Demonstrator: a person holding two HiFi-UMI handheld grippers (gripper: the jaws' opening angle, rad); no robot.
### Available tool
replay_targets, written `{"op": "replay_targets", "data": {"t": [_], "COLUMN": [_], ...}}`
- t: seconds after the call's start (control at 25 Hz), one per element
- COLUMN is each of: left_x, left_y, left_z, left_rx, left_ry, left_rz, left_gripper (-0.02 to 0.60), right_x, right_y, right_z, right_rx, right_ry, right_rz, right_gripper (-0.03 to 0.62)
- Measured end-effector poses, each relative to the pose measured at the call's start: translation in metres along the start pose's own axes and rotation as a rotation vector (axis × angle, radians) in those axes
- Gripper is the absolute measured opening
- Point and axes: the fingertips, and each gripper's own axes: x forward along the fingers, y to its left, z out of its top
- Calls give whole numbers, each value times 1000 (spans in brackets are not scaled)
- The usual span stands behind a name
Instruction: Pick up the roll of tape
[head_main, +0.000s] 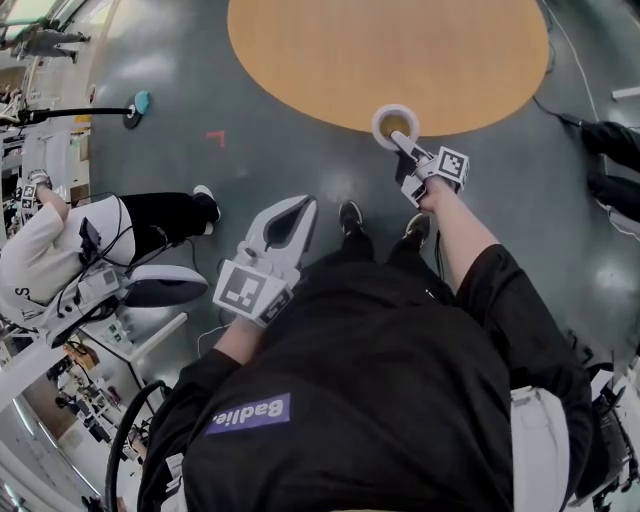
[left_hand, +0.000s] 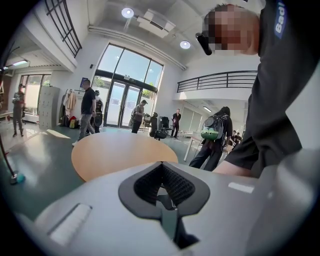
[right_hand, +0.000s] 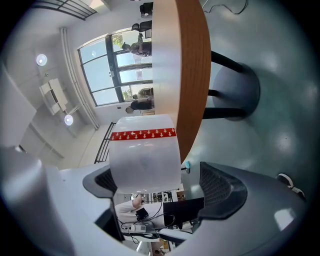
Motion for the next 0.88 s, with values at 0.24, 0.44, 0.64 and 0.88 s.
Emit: {"op": "replay_targets", "data": {"t": [0.24, 0.44, 0.64, 0.88], "left_x": [-6, -11, -15, -14], "left_y": [4, 2, 1, -1], "left_z": [-4, -5, -6, -1], "left_rx": [-3, -12, -19, -12], "left_ry": [12, 7, -7, -30], "left_rz": [15, 13, 5, -24], "left_gripper": [15, 15, 15, 15], "right_x": [1, -3, -11, -17], "right_y": [14, 15, 16, 37], "right_z": [6, 4, -1, -7], "right_rx": [-67, -84, -107, -119], "right_ry": [-26, -42, -52, -58], "right_rz": [62, 54, 56, 101], "right_gripper": [310, 307, 305, 305]}}
